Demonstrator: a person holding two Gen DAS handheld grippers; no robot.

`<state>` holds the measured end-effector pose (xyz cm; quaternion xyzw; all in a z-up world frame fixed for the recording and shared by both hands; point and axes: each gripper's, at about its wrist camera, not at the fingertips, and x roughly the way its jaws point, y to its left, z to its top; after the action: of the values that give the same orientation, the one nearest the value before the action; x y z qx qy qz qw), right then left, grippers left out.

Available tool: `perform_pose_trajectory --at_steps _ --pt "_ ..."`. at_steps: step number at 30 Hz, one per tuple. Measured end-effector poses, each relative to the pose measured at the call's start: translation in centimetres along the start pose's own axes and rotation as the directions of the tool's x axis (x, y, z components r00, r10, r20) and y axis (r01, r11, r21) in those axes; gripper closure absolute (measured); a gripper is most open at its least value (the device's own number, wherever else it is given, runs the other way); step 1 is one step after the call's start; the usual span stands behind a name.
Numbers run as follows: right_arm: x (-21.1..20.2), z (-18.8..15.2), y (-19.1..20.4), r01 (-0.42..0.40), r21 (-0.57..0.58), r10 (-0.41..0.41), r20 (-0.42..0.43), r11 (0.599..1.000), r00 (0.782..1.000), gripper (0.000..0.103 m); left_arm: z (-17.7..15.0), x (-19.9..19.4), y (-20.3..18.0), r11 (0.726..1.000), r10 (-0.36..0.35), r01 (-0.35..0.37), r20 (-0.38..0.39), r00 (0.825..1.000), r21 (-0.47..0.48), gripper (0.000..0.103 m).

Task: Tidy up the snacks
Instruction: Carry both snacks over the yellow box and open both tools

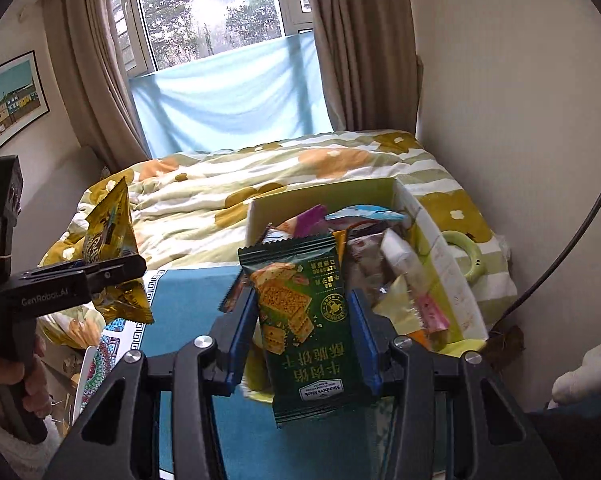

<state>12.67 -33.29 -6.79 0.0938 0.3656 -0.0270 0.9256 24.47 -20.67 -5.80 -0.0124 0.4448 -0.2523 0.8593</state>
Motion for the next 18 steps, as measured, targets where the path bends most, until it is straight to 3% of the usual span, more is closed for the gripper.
perform_pose_trajectory --at_steps 11,13,14,15,18 --pt "0.7 2.5 -11.1 -0.036 -0.032 0.035 -0.029 0.999 0.999 0.061 -0.1 7.9 -11.9 0.999 0.035 -0.035 -0.018 0.999 -0.01 0.05" --pt "0.9 2.6 -12.3 -0.043 -0.028 0.042 -0.037 0.999 0.998 0.061 -0.4 8.7 -12.8 0.999 0.053 -0.053 -0.004 0.999 -0.008 0.037" --pt "1.1 2.7 -12.9 -0.047 -0.022 0.046 -0.043 0.999 0.998 0.061 -0.7 8.9 -13.3 0.997 0.074 -0.074 0.004 0.997 -0.003 0.01" --pt "1.1 2.7 -13.4 -0.052 -0.014 0.052 -0.048 0.999 0.998 0.061 -0.8 9.1 -13.5 0.995 0.105 -0.105 0.015 0.994 0.002 0.001" --pt "1.7 2.5 -14.4 -0.063 0.0 0.063 -0.063 0.998 0.996 0.061 -1.5 8.8 -13.4 0.992 0.128 -0.128 0.028 0.991 0.005 0.001"
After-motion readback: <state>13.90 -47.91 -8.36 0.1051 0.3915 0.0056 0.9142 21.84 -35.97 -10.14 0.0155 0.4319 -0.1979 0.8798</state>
